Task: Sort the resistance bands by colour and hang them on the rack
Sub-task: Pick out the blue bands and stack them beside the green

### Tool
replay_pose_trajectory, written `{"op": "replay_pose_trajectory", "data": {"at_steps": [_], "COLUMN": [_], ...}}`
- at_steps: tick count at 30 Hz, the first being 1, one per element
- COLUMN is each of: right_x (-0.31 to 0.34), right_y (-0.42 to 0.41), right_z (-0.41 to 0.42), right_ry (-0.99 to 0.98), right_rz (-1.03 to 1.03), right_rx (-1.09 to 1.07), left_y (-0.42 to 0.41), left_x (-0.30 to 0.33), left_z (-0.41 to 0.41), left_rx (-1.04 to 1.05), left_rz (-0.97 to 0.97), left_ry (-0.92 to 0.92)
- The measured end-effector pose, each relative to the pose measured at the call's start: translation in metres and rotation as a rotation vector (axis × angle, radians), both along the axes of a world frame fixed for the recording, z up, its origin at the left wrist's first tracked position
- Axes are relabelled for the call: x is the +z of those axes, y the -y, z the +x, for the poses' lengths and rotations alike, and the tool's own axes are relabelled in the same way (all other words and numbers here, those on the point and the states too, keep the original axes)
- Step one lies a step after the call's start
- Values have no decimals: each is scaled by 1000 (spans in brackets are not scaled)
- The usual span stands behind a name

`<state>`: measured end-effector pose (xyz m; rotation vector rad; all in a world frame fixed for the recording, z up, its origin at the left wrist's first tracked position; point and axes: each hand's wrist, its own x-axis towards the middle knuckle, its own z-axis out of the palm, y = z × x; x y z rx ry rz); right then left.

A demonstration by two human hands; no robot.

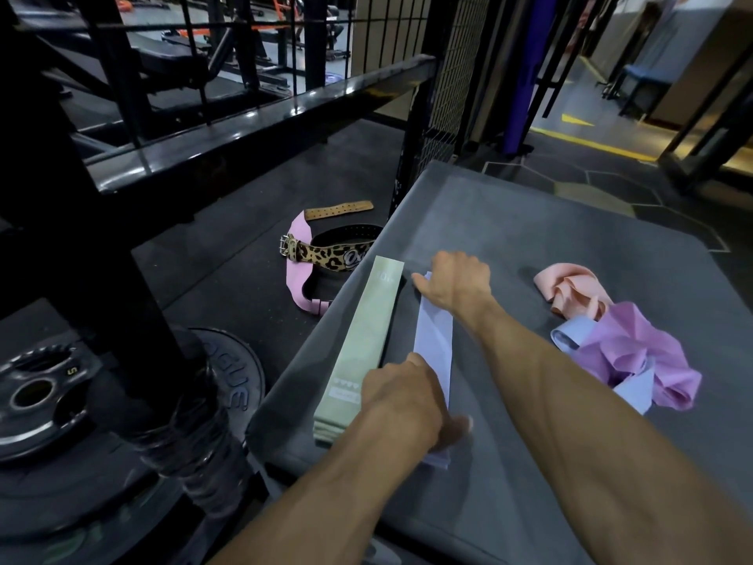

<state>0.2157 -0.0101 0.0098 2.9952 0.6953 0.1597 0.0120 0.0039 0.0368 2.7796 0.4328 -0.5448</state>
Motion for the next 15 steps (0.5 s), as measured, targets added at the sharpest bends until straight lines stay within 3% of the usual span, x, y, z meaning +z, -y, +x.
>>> {"op": "replay_pose_trajectory", "data": {"at_steps": [10,15], "right_x": [1,6], "right_y": [34,59], "right_z": [-3,-22], "right_ry": [-245,-298], "right_rz": [323,353], "right_rx": [-6,13], "left_y": [-12,-18], "left_x": [16,19], "left_z": [-20,-31], "left_rx": [16,-35], "left_rz": [-43,-101], "left_ry": [-119,-101]}}
